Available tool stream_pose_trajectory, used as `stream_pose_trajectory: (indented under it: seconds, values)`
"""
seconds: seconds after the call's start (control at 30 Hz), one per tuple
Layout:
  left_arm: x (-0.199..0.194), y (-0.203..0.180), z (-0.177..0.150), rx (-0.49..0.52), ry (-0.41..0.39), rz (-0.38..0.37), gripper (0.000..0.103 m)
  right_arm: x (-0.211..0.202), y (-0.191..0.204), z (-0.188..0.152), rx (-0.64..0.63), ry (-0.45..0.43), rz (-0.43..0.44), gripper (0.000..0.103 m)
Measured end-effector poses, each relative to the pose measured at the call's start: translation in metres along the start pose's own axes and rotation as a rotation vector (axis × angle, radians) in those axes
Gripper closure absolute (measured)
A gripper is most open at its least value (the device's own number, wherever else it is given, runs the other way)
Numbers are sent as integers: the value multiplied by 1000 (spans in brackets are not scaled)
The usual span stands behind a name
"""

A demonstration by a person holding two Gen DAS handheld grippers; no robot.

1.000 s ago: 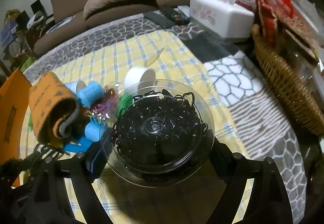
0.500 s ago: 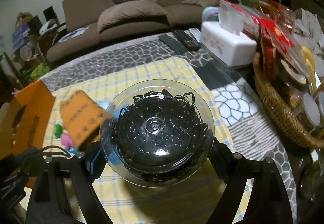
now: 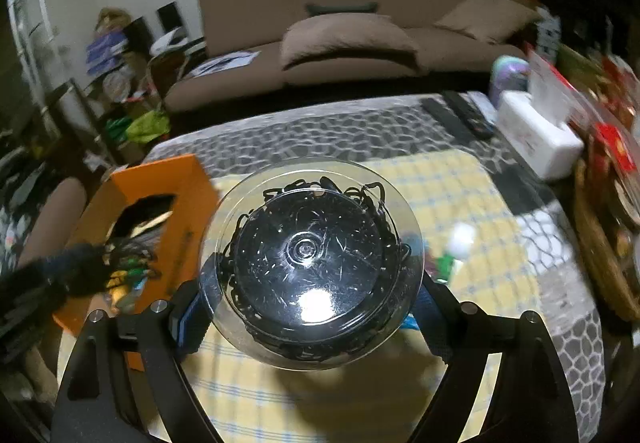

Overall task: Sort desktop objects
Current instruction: 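Carry the tub with the right tool while the left carries the claw clip into the box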

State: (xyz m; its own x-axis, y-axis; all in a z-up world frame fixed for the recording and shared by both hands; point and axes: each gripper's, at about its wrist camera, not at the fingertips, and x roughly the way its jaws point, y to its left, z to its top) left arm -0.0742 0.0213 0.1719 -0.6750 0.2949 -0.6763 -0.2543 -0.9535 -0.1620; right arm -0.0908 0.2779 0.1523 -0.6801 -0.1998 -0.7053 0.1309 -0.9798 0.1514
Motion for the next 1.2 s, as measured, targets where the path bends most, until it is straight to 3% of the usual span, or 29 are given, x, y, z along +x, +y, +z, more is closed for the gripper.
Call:
stream_pose_trajectory:
  seconds: [0.27, 0.6, 0.87, 1.2]
  values:
    - [-16, 60, 21, -8, -30, 109, 72, 18, 78, 29, -116, 31, 71, 16]
    - [12, 145, 29, -68, 4, 208, 72, 80, 163, 55, -185, 105, 154, 16]
    - [41, 195, 28, -122, 26, 227, 72, 148, 208, 64, -153, 195, 214, 16]
    - [69, 202, 33, -110, 56, 215, 72, 200, 226, 53, -180, 304, 206, 16]
